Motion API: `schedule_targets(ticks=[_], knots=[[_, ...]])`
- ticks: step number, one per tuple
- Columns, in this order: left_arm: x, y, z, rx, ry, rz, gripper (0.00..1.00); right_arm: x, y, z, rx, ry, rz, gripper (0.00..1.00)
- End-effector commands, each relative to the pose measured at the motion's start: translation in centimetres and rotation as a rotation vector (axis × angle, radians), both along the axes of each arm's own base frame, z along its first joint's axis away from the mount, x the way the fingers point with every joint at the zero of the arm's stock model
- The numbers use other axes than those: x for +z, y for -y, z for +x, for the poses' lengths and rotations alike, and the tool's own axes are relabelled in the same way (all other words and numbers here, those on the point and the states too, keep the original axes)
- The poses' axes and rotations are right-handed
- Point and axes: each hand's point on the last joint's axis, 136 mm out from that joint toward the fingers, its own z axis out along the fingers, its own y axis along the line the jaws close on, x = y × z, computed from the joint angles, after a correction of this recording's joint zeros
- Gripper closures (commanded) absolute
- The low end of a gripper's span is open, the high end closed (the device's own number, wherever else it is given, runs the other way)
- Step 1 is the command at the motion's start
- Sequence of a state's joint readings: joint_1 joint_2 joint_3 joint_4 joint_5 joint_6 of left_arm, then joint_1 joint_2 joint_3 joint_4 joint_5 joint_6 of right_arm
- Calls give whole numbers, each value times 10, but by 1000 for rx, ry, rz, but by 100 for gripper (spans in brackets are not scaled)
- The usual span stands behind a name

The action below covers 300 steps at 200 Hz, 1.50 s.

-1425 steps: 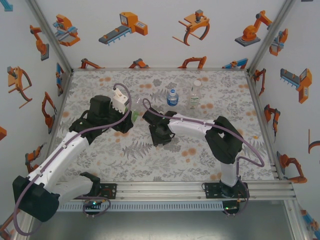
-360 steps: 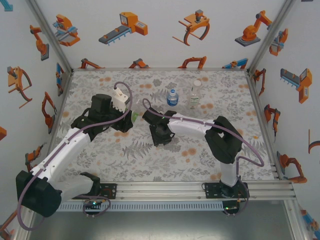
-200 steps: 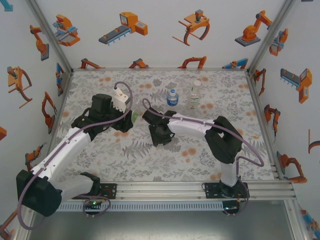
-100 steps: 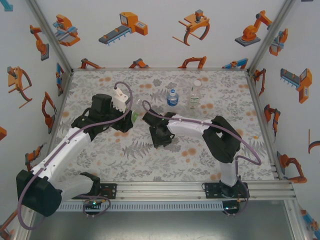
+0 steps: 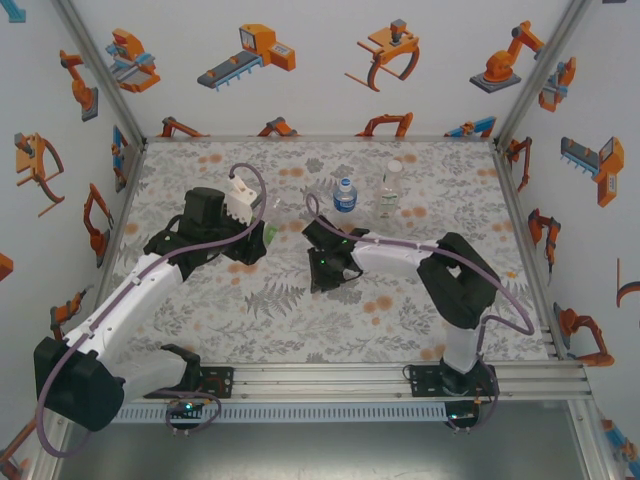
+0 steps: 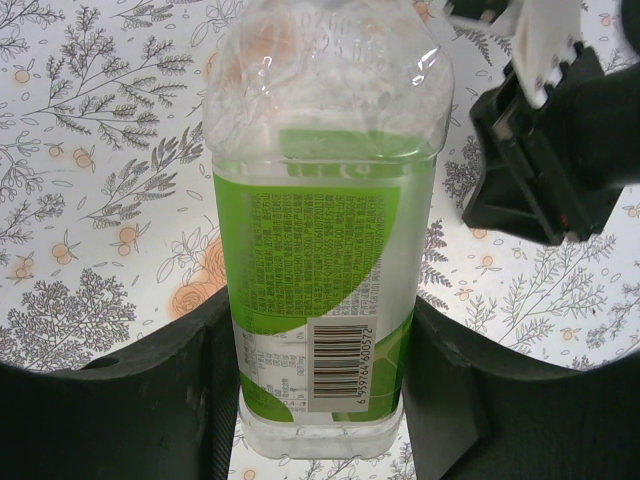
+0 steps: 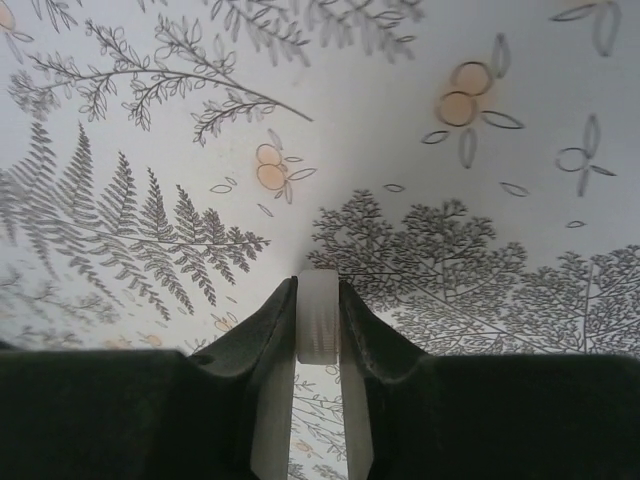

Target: Screw on the bottle caps

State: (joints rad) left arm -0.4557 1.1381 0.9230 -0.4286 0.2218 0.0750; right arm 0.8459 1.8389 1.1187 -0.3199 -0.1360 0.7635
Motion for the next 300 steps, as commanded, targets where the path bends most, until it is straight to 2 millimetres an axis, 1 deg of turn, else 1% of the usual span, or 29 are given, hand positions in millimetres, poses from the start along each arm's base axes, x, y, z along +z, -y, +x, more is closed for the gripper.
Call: schedule_targets(ticks=[1, 22, 38, 44, 69, 88, 116, 133, 147, 165, 181, 208, 225, 300], knots=[[13, 2, 3, -4, 14, -23, 86, 3, 11, 4, -96, -28, 122, 71], [13, 3, 3, -6, 11, -23, 86, -2, 38, -1, -175, -43, 152, 67], [13, 3, 4, -8, 9, -24, 86, -1, 54, -2, -215, -39, 150, 59], [12, 3, 4, -8, 7, -24, 86, 1, 60, -3, -223, -33, 139, 58], [12, 4, 3, -12, 4, -24, 86, 15, 74, 0, -219, 17, 64, 57], [11, 3, 3, -9, 4, -22, 86, 26, 78, 4, -188, 50, -11, 57], [11, 3, 3, -8, 2, -20, 86, 37, 74, 7, -87, 110, -152, 56], [12, 3, 4, -7, 5, -22, 86, 40, 65, 7, -18, 147, -219, 54], [11, 3, 3, -8, 2, -20, 86, 39, 56, 7, 25, 165, -251, 50], [11, 3, 3, -7, 0, -21, 86, 37, 44, 7, 70, 196, -262, 50], [11, 3, 4, -7, 1, -19, 86, 32, 39, 7, 66, 192, -268, 50], [10, 3, 4, -7, 0, -20, 86, 20, 32, 3, 71, 163, -256, 50], [10, 3, 4, -8, -4, -21, 86, 14, 30, -1, 78, 149, -260, 52], [9, 4, 4, -11, -7, -22, 86, 7, 27, 1, 77, 152, -275, 57]])
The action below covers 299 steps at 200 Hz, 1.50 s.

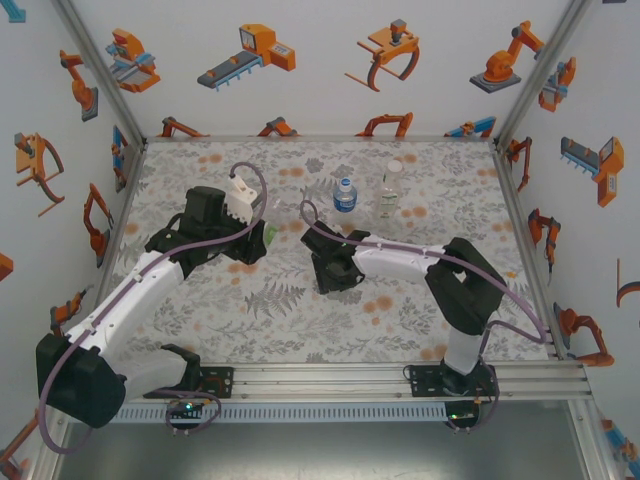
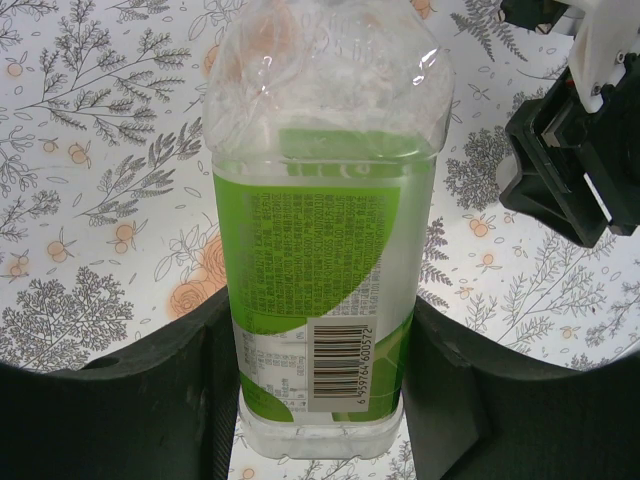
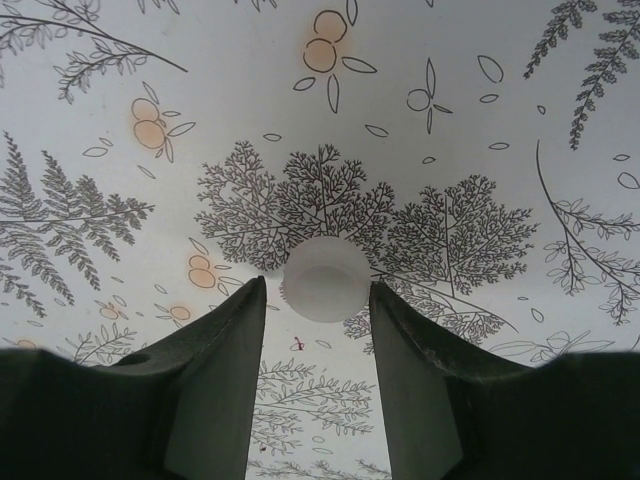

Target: Screw on the bottle caps

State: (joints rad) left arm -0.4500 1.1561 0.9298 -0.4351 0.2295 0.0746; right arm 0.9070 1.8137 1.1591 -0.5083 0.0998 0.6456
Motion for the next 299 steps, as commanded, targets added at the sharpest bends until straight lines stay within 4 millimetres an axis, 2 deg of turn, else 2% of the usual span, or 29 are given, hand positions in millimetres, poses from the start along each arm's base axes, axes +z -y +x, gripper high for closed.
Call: schedule_targets(ticks=[1, 109, 198, 299], knots=[[13, 4, 3, -10, 11, -25, 86, 3, -4, 7, -2, 29, -13, 57], [13, 3, 4, -8, 10, -26, 87, 6, -4, 12, -2, 56, -23, 59], [13, 3, 4, -8, 8, -26, 87, 11, -3, 12, 9, 60, -25, 68], [12, 1, 4, 3, 12, -16, 87, 55, 27, 8, 33, 157, -72, 70]])
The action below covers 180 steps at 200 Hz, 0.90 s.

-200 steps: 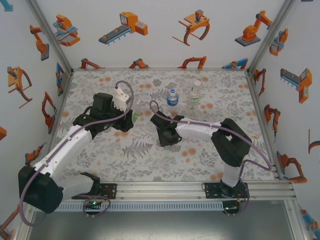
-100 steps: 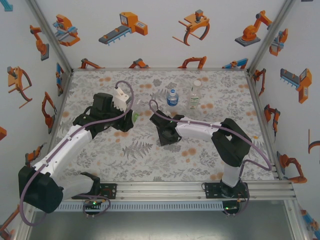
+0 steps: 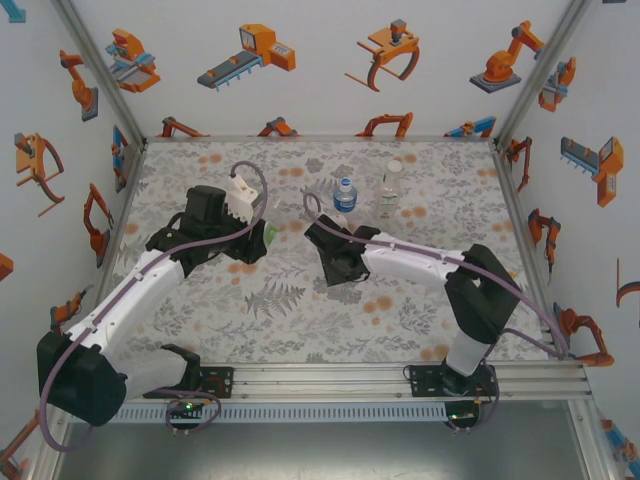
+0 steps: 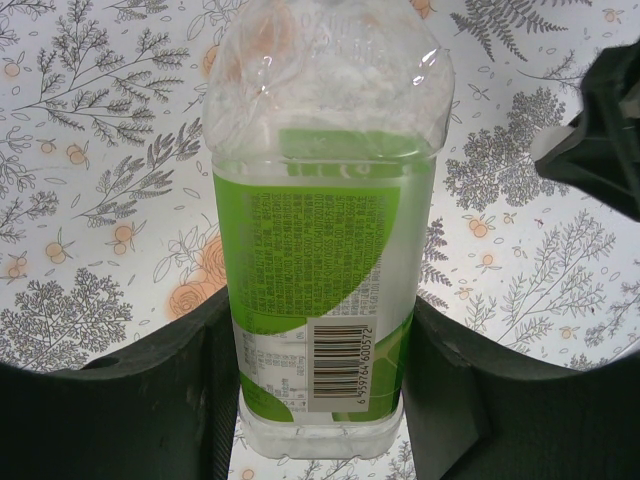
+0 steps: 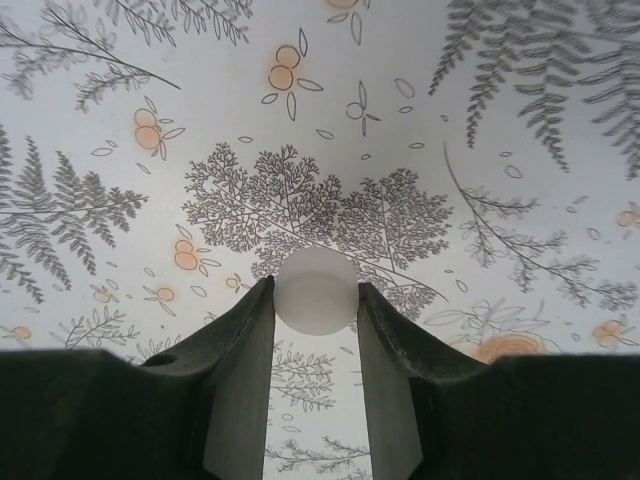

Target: Screw on the bottle caps

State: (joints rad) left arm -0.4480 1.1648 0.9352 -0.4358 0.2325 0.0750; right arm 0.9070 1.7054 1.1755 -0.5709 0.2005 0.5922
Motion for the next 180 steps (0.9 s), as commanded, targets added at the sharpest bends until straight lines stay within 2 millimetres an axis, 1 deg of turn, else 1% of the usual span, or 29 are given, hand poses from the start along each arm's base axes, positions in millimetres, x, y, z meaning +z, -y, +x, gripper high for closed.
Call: schedule_targets(ticks=[1, 50, 131, 154, 180], knots=[[12, 0, 3, 2, 16, -16, 87, 12, 14, -3, 16, 36, -47, 70], [11, 1, 4, -1, 11, -13, 87, 24, 18, -4, 39, 59, -46, 71], [10, 3, 3, -9, 1, -20, 87, 53, 29, -5, 59, 117, -53, 72], [10, 4, 2, -17, -1, -25, 87, 62, 30, -7, 72, 131, -38, 73], [14, 12, -5, -73, 2, -59, 88, 75, 27, -10, 120, 145, -21, 74]])
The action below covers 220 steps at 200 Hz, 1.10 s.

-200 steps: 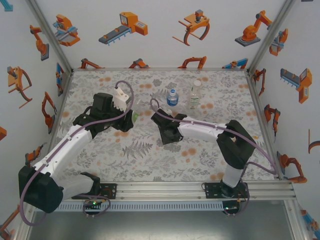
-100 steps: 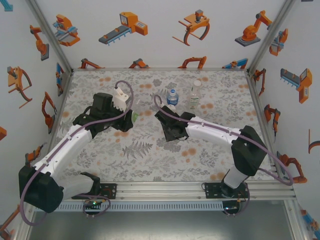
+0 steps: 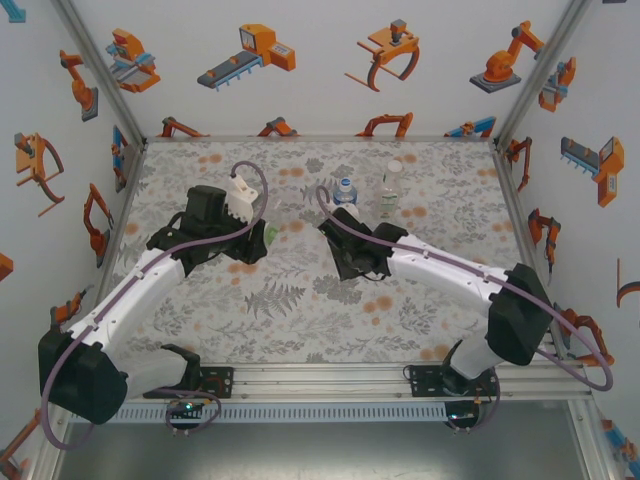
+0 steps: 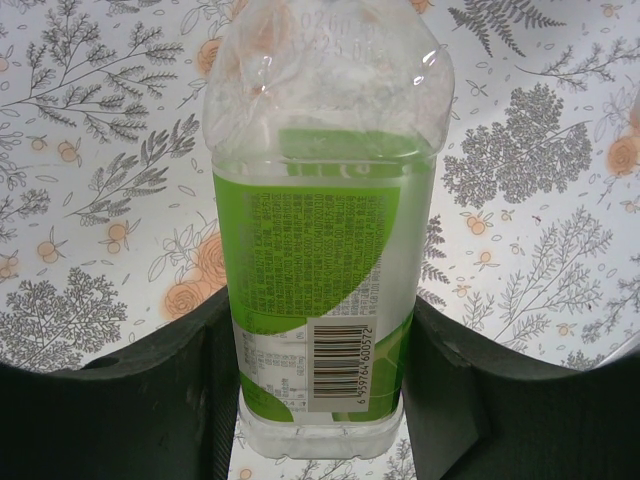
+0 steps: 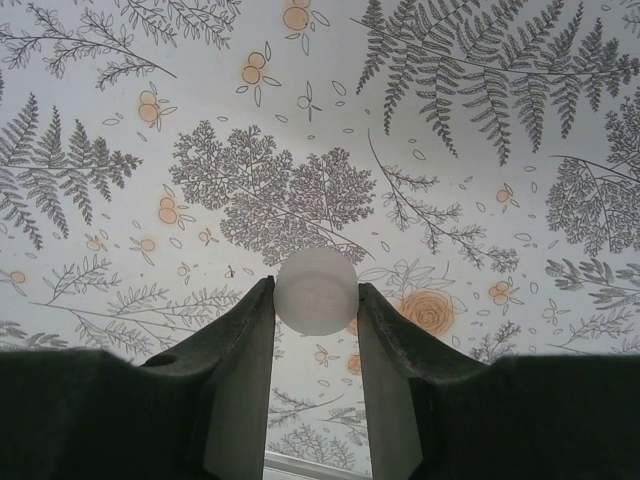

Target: Screw on the bottle caps

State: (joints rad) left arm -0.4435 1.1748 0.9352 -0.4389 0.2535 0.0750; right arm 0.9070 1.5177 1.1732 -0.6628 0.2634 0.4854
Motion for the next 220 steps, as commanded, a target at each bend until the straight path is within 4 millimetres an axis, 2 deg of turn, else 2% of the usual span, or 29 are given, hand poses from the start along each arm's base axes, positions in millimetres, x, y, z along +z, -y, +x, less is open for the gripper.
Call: schedule_targets(ticks=[1, 42, 81, 109, 125, 154, 178, 199, 220], knots=[[18, 11, -4, -64, 20, -55, 88, 16, 4, -5, 54, 25, -15, 74], [32, 31, -24, -211, 68, -140, 90, 50, 0, -10, 202, 109, 19, 80], [46, 45, -51, -358, 176, -198, 90, 100, -5, -19, 357, 234, 85, 84], [50, 51, -73, -465, 258, -201, 92, 136, -10, -34, 494, 326, 147, 86], [49, 53, -86, -536, 305, -184, 94, 154, -15, -47, 606, 386, 193, 89], [33, 58, -113, -695, 393, -95, 94, 185, -25, -74, 796, 486, 291, 93], [33, 59, -126, -758, 402, -94, 94, 196, -32, -98, 952, 519, 348, 96], [38, 65, -146, -869, 405, -167, 97, 202, -37, -115, 1076, 544, 386, 100], [40, 69, -156, -923, 401, -212, 98, 205, -41, -131, 1189, 558, 419, 100]])
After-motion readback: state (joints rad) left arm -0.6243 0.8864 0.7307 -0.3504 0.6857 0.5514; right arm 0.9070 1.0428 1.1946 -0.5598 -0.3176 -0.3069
